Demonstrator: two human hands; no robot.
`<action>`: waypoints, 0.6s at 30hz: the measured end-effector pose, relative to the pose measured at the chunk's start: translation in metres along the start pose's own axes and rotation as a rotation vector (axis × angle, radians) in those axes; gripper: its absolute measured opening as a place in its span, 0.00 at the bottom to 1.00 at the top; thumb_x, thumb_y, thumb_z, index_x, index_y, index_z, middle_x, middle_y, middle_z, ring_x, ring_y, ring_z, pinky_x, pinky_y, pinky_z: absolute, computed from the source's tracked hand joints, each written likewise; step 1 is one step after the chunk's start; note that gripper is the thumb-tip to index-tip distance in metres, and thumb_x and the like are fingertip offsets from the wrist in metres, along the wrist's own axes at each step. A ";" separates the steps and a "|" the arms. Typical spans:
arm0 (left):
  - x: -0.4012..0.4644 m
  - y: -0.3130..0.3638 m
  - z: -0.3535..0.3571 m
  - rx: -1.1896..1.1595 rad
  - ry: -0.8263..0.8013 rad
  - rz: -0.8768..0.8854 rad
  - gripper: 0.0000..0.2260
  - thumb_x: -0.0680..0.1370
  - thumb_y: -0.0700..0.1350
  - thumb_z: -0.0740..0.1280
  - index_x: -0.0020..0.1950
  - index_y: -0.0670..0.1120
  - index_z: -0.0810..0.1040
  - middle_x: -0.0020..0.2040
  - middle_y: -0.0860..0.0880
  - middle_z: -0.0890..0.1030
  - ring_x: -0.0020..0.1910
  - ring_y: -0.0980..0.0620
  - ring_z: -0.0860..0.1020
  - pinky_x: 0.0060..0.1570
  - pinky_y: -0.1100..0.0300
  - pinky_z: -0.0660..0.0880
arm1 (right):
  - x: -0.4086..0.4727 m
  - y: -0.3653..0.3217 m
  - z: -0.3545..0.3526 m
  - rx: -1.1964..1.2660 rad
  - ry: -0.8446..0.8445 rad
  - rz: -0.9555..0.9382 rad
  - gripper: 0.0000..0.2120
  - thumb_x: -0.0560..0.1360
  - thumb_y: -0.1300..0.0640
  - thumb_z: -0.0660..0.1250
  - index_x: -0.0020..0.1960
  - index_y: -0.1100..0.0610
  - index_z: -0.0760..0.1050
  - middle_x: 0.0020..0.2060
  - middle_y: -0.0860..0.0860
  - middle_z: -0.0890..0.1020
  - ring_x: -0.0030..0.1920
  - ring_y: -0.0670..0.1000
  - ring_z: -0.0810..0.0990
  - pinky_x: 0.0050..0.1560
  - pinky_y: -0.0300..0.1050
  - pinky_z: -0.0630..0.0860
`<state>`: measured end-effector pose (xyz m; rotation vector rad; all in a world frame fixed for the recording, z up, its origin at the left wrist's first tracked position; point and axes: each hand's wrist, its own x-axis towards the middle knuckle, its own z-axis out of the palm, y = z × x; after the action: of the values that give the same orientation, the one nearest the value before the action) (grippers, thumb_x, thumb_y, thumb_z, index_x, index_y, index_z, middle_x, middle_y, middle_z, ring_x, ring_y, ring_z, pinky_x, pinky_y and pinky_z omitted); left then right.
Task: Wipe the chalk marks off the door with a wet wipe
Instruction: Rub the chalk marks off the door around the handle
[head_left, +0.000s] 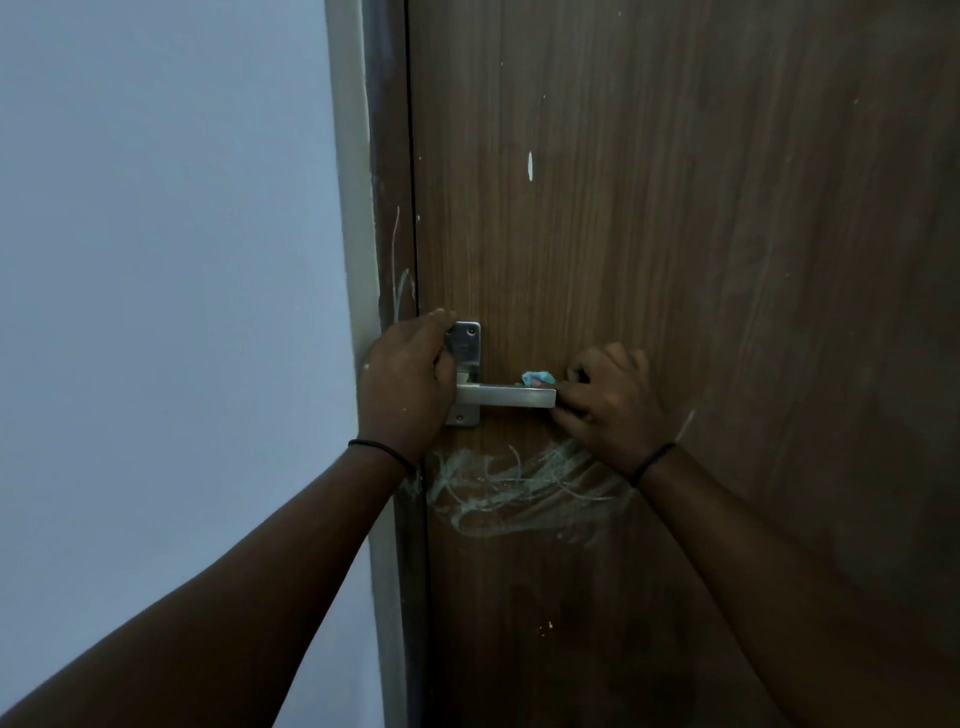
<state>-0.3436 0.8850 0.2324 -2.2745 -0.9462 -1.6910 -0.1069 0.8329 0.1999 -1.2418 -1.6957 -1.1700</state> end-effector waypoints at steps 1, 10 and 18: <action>0.001 0.000 -0.001 0.012 -0.012 0.020 0.17 0.78 0.38 0.63 0.67 0.43 0.76 0.64 0.44 0.79 0.61 0.46 0.77 0.61 0.49 0.75 | -0.011 -0.004 0.000 0.015 0.035 0.096 0.03 0.70 0.52 0.74 0.42 0.48 0.82 0.39 0.48 0.75 0.42 0.51 0.69 0.44 0.44 0.57; 0.022 0.024 0.033 0.183 -0.200 0.302 0.23 0.82 0.40 0.57 0.77 0.43 0.60 0.78 0.46 0.61 0.78 0.47 0.56 0.76 0.51 0.52 | -0.057 -0.065 0.009 0.360 0.296 0.773 0.10 0.72 0.70 0.68 0.49 0.58 0.81 0.46 0.49 0.78 0.48 0.45 0.78 0.52 0.31 0.73; 0.021 0.019 0.039 0.089 -0.155 0.273 0.22 0.81 0.41 0.58 0.76 0.44 0.62 0.77 0.46 0.63 0.77 0.49 0.57 0.76 0.52 0.54 | -0.057 -0.057 0.007 0.218 0.151 0.536 0.08 0.73 0.62 0.71 0.51 0.60 0.81 0.48 0.53 0.78 0.50 0.46 0.76 0.53 0.35 0.73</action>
<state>-0.2979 0.8967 0.2422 -2.3746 -0.6833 -1.3521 -0.1465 0.8150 0.1313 -1.3214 -1.2317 -0.7149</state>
